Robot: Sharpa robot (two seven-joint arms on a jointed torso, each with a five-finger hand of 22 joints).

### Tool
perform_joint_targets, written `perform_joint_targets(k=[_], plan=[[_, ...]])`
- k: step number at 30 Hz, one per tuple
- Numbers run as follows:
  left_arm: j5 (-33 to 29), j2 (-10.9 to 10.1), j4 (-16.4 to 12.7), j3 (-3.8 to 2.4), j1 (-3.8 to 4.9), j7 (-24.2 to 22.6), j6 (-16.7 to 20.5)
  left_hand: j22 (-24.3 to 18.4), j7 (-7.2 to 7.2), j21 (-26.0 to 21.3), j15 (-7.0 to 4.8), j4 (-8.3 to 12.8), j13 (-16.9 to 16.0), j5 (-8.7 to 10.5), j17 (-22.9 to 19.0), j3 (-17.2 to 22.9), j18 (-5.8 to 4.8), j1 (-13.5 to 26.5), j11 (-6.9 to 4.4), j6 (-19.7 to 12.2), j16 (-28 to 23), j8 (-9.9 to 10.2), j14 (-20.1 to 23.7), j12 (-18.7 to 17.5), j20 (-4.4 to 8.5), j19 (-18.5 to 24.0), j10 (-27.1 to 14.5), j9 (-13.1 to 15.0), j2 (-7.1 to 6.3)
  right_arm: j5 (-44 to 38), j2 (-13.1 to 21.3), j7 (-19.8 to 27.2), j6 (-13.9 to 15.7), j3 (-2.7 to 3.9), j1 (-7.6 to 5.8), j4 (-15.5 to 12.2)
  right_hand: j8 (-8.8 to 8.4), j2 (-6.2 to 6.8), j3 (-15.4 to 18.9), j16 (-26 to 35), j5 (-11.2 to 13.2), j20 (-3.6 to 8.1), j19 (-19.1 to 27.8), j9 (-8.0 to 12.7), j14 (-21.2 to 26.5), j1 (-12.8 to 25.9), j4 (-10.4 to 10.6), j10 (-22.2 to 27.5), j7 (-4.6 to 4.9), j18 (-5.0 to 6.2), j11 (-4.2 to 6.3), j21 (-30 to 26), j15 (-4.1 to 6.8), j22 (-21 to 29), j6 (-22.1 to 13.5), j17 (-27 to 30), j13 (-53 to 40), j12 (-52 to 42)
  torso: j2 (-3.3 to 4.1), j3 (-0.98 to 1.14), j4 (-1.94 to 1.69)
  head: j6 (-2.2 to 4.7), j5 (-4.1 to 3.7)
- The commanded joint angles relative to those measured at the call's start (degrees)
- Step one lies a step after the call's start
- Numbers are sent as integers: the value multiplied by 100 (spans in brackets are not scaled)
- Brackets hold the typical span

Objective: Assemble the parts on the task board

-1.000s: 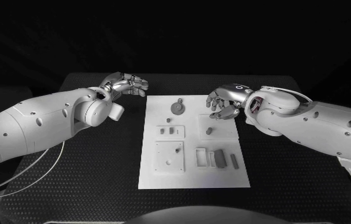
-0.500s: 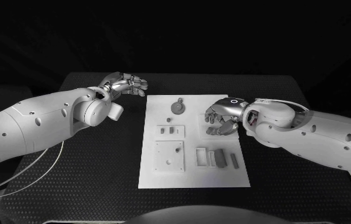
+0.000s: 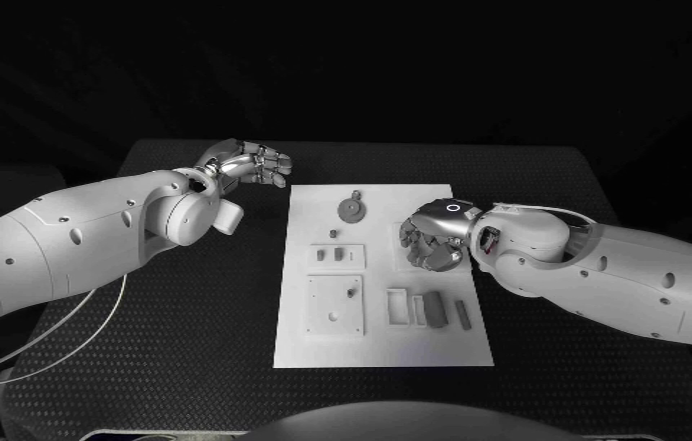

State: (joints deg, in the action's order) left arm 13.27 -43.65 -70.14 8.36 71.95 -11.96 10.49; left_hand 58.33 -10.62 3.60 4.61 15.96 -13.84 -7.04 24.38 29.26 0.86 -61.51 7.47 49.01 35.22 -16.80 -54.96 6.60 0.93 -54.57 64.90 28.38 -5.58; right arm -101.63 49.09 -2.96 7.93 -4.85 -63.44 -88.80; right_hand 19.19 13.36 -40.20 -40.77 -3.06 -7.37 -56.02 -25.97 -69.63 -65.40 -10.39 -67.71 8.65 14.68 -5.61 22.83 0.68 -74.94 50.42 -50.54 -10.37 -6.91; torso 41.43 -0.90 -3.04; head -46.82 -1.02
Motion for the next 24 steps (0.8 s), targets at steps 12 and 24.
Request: perform_joint_targets(k=[12, 24], plan=[[-39, 1, -8, -5, 6, -18, -106, -11, 1, 26, 21, -19, 7, -23, 17, -27, 47, 12, 8, -55, -38, -16, -30, 32, -8, -11, -38, -8, -31, -424, -71, -19, 163, -4, 61, 64, 187, -447, -29, -92, 18, 38, -122, -47, -142, -151, -344, -381, -70, 32, 117, 117, 114, -131, 365, 30, -122, -202, 2, 4, 4, -38, 7], [-39, 0, -6, -5, 6, -11, -115, -15, 1, 25, 22, -21, 8, -24, 25, -27, 47, 15, 9, -59, -46, -16, -28, 32, -9, -8, -42, -9, -28, -622, -91, -53, 233, -5, 76, 82, 284, -758, -149, -150, 17, 72, -169, -80, -192, -299, -625, -572, -164, 32, 204, 167, 191, -128, 602, 40, -248, -309, 1, 3, 7, -63, 5]])
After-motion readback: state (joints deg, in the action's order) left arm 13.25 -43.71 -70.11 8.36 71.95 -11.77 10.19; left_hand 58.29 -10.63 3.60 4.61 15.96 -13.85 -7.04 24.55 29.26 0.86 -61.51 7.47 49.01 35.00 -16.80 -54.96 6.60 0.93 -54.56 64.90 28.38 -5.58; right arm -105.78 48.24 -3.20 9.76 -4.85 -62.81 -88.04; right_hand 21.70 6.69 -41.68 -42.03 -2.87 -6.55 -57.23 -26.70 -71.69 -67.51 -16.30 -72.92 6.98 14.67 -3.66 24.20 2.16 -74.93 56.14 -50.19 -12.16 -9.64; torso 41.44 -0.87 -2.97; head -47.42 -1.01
